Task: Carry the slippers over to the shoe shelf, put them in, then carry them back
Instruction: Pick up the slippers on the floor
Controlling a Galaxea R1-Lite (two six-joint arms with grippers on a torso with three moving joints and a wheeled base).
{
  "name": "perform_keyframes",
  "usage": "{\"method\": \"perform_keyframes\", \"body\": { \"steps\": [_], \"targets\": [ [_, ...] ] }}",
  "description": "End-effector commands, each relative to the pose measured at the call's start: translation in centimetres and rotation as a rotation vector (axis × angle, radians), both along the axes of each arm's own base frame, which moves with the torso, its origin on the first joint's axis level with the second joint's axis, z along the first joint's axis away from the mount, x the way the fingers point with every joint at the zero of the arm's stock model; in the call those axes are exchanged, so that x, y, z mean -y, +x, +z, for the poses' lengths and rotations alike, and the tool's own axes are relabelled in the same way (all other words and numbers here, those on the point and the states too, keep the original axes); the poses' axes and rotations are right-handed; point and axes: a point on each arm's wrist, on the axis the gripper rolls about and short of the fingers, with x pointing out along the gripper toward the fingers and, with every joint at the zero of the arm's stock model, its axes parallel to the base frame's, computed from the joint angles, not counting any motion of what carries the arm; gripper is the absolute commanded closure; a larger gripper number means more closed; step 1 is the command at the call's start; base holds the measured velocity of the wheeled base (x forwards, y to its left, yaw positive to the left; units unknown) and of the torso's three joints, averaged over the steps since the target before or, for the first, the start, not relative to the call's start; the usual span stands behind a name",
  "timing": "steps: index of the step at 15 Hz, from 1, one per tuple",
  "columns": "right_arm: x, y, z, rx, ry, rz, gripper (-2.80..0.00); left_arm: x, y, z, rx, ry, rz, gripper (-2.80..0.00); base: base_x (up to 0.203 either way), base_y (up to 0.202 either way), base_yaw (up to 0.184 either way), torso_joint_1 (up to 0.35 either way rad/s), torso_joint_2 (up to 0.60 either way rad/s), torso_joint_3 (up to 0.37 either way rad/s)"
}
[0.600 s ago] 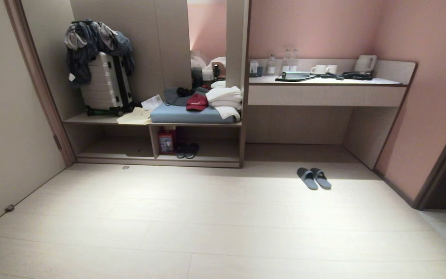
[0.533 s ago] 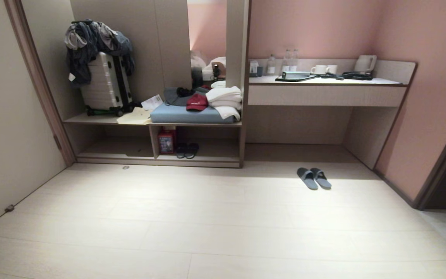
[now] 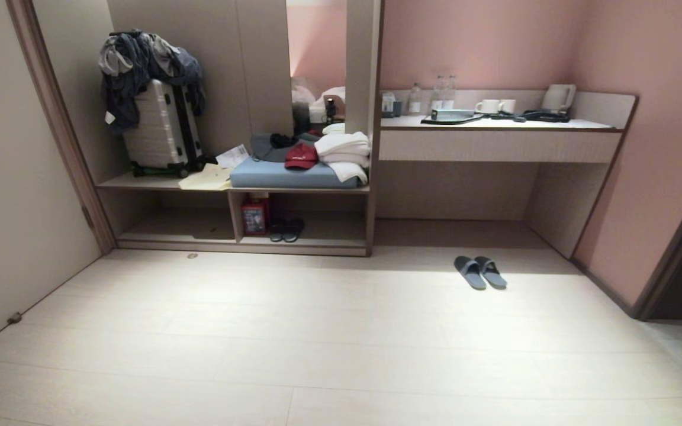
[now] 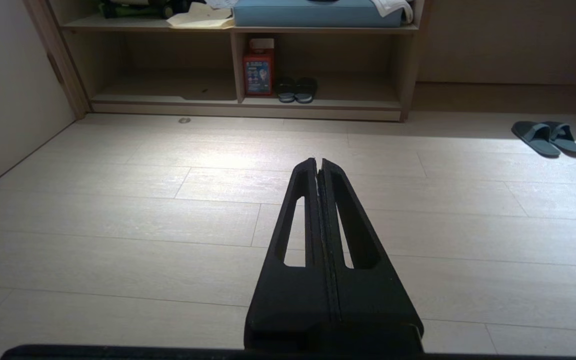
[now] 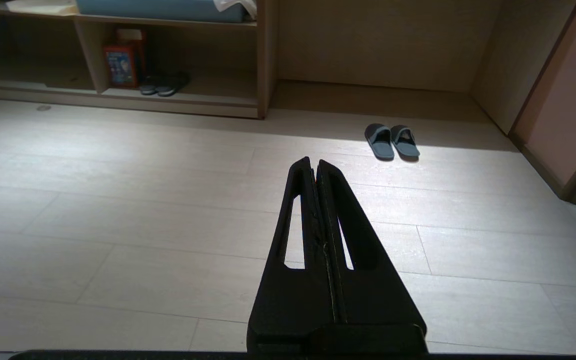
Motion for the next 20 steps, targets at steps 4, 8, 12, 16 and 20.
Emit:
{"method": "perform_keyframes", "body": {
  "steps": [4,8,12,16,20],
  "targets": [
    [0.02,0.00,0.01,0.001,0.000,-0.007,0.00,0.00,0.01,0.01,0.000,0.000,0.001,0.00,0.000,0.000,0.000,0.000,0.00,0.000],
    [0.02,0.00,0.01,0.001,0.001,-0.007,0.00,0.00,0.01,0.01,0.000,0.000,0.000,0.00,0.000,0.000,0.000,0.000,0.00,0.000],
    [0.01,0.00,0.01,0.001,0.001,-0.005,0.00,0.00,0.01,0.01,0.000,0.000,0.000,0.00,0.069,0.000,0.000,0.001,0.00,0.002],
    [0.02,0.00,0.01,0.001,0.000,-0.007,0.00,0.00,0.01,0.01,0.000,0.000,0.001,0.00,0.197,0.000,-0.001,0.003,0.00,0.003],
    [0.02,0.00,0.01,0.001,0.002,-0.007,0.00,0.00,0.01,0.01,0.000,0.000,0.001,0.00,0.197,0.000,0.001,0.003,0.00,-0.001]
  ]
}}
